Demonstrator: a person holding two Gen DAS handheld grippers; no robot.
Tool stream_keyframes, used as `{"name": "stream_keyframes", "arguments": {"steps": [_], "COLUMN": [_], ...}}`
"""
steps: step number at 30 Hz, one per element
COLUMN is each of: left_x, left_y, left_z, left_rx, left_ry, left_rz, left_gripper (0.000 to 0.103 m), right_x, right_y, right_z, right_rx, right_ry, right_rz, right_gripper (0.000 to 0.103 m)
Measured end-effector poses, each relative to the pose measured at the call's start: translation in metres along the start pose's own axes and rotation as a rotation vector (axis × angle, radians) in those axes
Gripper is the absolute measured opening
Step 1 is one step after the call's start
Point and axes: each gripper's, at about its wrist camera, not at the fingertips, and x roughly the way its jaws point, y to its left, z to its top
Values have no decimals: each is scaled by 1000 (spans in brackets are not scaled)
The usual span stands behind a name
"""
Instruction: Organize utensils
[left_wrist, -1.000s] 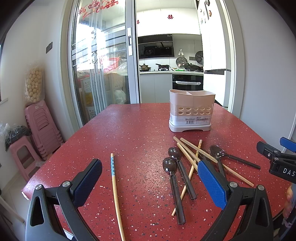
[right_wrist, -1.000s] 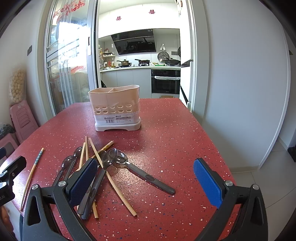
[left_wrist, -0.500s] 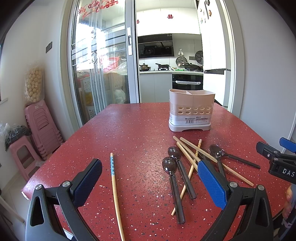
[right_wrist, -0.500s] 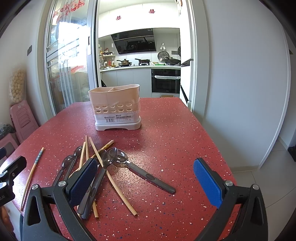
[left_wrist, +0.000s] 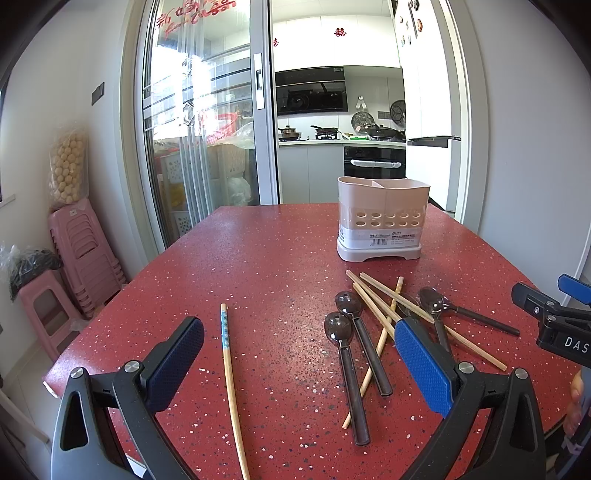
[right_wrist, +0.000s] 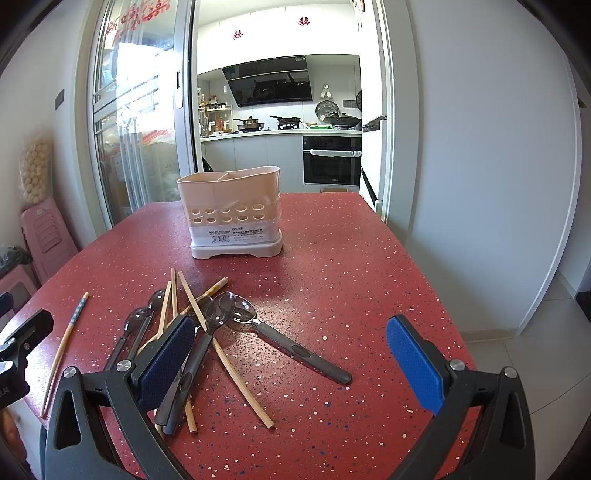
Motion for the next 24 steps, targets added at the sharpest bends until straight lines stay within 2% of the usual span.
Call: {"name": "stream_keyframes", "arguments": {"steps": [24], "left_x": [5], "left_y": [-1], "left_z": [0], "left_rx": [15], "left_ry": [22], "left_rz": [4], "left_gripper": [103], "right_x": [11], "right_y": [-9], "right_z": [5], "right_rx": [6], "right_ry": [27], "right_rz": [14], "right_gripper": [103]}}
